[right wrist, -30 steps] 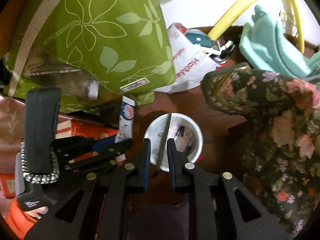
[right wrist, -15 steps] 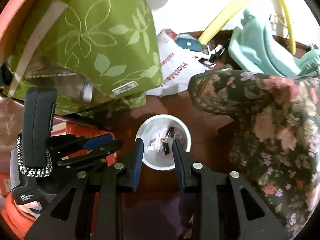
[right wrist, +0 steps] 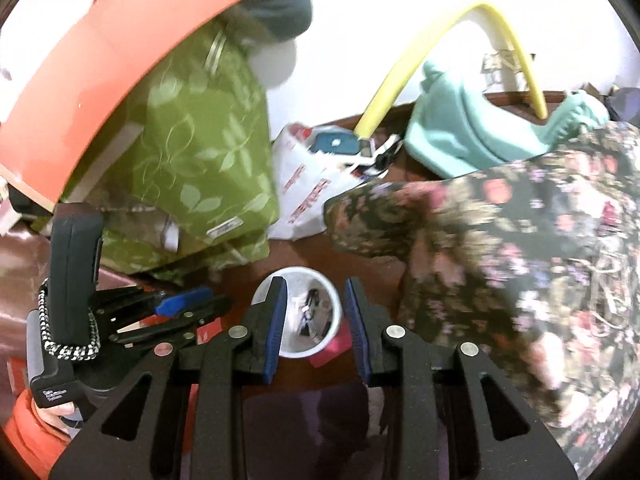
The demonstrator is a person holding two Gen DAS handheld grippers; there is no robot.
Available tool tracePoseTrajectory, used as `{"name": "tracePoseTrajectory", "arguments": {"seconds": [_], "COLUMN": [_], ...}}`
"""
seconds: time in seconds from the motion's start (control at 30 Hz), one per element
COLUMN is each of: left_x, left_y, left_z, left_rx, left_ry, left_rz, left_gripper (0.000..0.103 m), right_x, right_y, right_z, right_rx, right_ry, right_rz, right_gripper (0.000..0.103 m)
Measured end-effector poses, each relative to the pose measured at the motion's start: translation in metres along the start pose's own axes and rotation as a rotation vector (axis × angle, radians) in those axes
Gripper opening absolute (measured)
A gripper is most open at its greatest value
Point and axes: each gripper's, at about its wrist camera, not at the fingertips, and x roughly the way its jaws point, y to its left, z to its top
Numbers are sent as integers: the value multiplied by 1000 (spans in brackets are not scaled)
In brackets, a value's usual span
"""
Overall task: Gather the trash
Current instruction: 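Move both open tools back over the earphone cable on the bed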
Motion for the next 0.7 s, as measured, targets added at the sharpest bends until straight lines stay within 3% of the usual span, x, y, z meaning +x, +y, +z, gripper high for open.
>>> {"name": "tracePoseTrajectory", "arguments": {"seconds": [0.33,0.43,0.47,0.6,0.7], "left_x": [-33,-38,-40,-40,-33], "left_y": [-82,-109,-117,-146,-166], "left_z": [25,35,38,48,56], "left_rx": [100,128,135,155,167], "left_ry": [-88,-108,-115,-139,-141], "left_rz": [-40,-55,-56,-54,-67], "left_gripper": [23,34,41,61,63], "right_x": [-65,-83,-88,-105,-105], "right_y": [-71,-98,-108,-145,-178], "right_z": [-6,-11,-12,-22,-26], "right_rx": [75,96,103,148,192], "right_ry": [-144,-174,-180,-219,-209], "right_rz": [-79,-116,-129,-178,-215], "right_gripper": [27,27,31,77,80]}}
